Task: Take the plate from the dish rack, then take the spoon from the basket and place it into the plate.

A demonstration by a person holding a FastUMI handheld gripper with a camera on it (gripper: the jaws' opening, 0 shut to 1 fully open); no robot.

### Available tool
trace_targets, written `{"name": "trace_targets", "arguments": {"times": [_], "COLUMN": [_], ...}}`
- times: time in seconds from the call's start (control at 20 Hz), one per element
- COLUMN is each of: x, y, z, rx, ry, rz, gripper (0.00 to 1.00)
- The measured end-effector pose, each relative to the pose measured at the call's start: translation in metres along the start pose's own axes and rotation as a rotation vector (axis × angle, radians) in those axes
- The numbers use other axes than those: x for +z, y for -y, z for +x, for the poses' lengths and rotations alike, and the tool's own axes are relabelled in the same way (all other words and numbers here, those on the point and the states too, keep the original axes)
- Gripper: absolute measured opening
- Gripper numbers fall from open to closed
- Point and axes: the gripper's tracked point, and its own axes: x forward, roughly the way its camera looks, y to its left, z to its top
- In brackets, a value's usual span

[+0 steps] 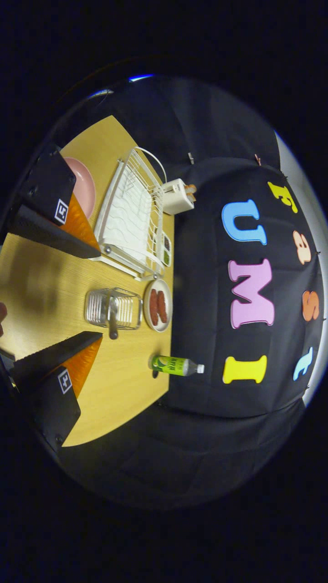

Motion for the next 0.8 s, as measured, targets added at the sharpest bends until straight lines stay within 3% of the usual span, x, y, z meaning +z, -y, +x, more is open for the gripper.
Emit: {"name": "trace_targets", "arguments": {"times": [0.6,0.8], "x": [0.003,-0.012], "y": [0.036,0.034], "z": [0.066,0.085], "rx": [-0.039,-0.031], "ry": [0.194,0.195], "rz": [-0.044,-0.009], "gripper": [0.98,0.99]}}
